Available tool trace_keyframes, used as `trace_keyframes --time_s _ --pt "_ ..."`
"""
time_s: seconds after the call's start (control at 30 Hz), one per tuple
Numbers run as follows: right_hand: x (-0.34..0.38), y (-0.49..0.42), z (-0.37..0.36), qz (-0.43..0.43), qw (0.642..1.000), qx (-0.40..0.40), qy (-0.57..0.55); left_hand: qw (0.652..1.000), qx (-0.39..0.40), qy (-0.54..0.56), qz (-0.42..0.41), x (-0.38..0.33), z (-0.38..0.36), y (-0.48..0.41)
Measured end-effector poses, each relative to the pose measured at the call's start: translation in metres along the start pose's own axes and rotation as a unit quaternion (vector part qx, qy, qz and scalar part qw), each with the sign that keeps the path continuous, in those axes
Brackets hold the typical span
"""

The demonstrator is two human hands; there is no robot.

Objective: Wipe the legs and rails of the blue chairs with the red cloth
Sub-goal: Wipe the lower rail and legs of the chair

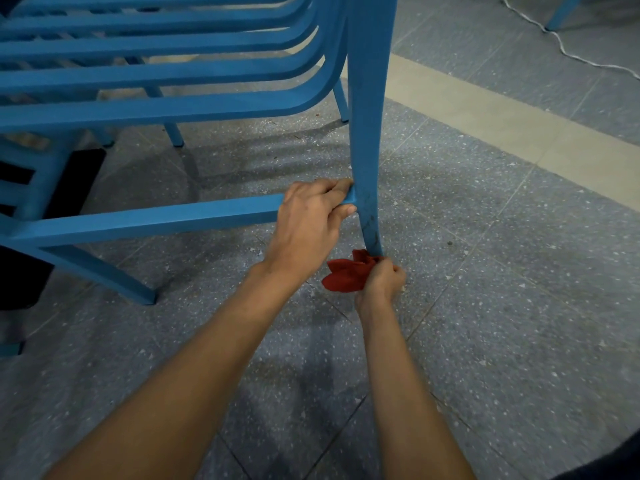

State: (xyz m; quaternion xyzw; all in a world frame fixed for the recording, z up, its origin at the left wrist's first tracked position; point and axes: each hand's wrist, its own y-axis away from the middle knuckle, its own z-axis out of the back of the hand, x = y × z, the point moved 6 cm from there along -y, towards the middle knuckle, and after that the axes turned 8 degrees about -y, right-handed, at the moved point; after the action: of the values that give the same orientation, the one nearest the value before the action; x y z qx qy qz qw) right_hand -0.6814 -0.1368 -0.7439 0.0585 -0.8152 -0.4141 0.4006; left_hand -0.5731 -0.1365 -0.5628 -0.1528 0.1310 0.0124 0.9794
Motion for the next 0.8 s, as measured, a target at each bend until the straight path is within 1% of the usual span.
trace_keyframes --time_s 0.2,0.27,0.37,0.47,0.53,0.63,0.8 --pt "0.006 0.013 -0.008 0.072 0.997 0.000 -0.020 1.000 -0.009 0.002 -0.002 -0.001 0.002 0.001" --pt "0.004 0.012 -0.006 0.060 0.998 -0.002 -0.022 1.000 -0.008 0.001 -0.002 -0.001 0.002 0.001" --pt "-0.006 -0.001 0.002 0.009 0.999 -0.021 -0.032 1.000 -0.005 0.002 -0.001 -0.001 0.002 0.001" --pt "-0.024 -0.043 0.016 -0.001 0.999 -0.048 0.006 1.000 -0.005 0.007 0.001 -0.001 0.002 0.001" --pt "-0.024 -0.050 0.017 -0.012 0.998 -0.055 0.030 1.000 -0.006 0.006 0.001 -0.001 0.002 0.001" --pt "-0.002 -0.019 0.007 0.021 0.998 -0.049 0.045 1.000 -0.007 0.002 0.001 0.000 0.001 0.001" --pt "-0.001 0.001 -0.002 0.091 0.996 -0.016 -0.003 1.000 -0.005 0.004 0.002 0.000 0.000 0.001"
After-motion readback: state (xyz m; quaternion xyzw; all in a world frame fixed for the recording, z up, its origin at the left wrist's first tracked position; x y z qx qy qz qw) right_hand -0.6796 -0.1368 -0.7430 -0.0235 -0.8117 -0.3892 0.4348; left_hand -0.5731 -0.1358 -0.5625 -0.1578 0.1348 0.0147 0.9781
